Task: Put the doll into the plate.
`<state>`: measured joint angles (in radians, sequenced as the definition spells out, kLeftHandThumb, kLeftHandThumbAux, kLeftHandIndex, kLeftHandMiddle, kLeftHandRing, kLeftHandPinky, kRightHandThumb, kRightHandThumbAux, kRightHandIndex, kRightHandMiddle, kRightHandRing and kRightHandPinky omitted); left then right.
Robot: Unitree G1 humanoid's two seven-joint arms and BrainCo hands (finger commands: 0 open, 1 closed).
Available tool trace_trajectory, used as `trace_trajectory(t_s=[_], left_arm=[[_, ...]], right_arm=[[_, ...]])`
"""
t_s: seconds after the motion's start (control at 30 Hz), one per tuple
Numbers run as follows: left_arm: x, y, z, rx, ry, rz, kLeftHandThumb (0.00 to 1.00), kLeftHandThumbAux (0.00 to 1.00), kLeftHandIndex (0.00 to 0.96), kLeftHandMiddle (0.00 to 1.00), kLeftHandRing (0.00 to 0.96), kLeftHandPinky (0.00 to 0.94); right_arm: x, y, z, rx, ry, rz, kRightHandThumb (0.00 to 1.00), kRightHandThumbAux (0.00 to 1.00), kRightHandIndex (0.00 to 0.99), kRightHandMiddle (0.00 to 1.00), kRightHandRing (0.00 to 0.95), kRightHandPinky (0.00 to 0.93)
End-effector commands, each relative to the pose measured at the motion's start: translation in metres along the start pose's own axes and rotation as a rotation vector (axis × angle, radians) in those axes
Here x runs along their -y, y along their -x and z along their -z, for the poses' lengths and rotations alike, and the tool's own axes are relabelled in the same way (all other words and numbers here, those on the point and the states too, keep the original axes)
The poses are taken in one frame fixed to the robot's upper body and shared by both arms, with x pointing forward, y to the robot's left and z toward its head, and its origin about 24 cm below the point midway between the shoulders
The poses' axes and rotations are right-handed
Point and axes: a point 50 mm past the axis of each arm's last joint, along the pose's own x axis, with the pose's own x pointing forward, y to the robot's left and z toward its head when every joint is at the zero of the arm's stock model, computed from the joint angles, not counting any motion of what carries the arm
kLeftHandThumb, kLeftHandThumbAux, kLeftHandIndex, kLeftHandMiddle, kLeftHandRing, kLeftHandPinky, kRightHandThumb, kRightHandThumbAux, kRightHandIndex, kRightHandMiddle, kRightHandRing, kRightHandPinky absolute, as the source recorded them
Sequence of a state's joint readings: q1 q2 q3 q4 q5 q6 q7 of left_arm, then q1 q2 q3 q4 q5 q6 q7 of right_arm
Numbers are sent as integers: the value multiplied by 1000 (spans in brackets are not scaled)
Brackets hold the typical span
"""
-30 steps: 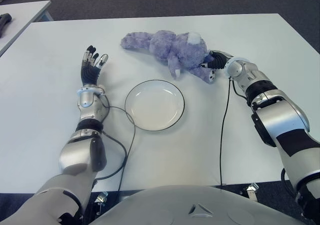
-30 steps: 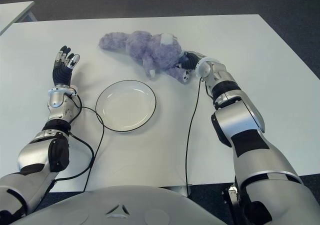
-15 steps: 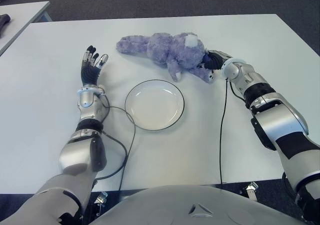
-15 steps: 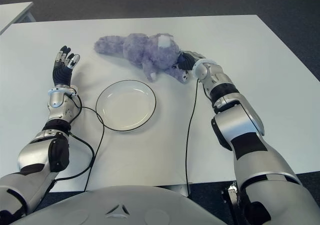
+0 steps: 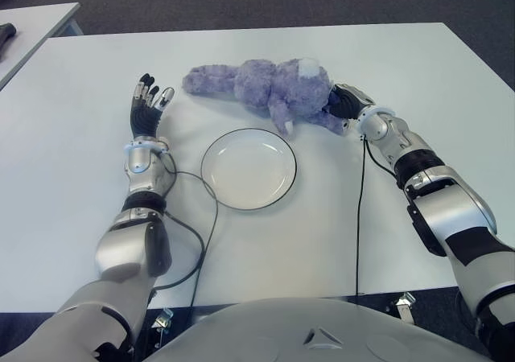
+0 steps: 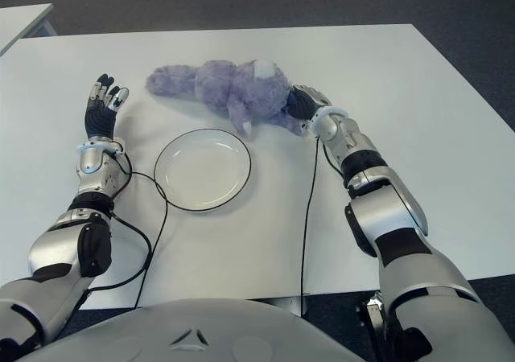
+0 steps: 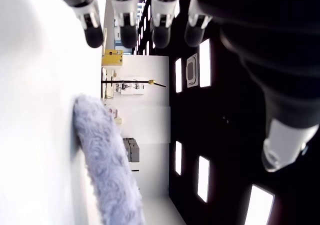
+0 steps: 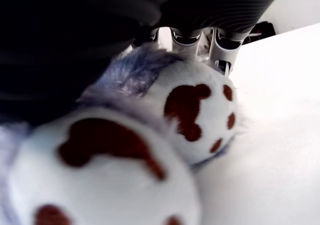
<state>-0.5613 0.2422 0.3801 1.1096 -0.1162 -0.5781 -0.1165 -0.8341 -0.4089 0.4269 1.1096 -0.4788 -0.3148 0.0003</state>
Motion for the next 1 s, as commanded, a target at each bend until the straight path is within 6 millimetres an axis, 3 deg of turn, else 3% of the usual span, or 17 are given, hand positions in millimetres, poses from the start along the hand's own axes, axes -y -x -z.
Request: trace_trajectory(t_s=[0.03,0.6,0.67,0.7,0.83,1.0], left_arm=[[-12,126,118,-510,57,-134,0,588,5,44,30,34],[-13,126,118,-517,42,-137,0,574,4,45,30,40],[-13,125,118,-518,43,-139,0,574,4,45,31,39],[-13,125,118,-518,43,-139,0,574,4,45,31,37],[-13,125,118,-519,43,-141,0,574,4,46,32,38],[-13,125,118,-516,45,-140,0,577,4,45,32,38]], right_arm=[[-125,49,31,-102,-115,-407,709,708,421,371,380,451],[-128,59,27,2,-133,-363,703,706,429,505,509,518],[-129,60,27,8,-135,-357,702,705,432,552,556,574],[-129,60,27,10,-137,-355,703,703,434,632,640,691],[-130,62,27,3,-158,-337,707,703,438,741,766,850],[-128,62,28,-18,-214,-304,714,705,442,791,803,869]])
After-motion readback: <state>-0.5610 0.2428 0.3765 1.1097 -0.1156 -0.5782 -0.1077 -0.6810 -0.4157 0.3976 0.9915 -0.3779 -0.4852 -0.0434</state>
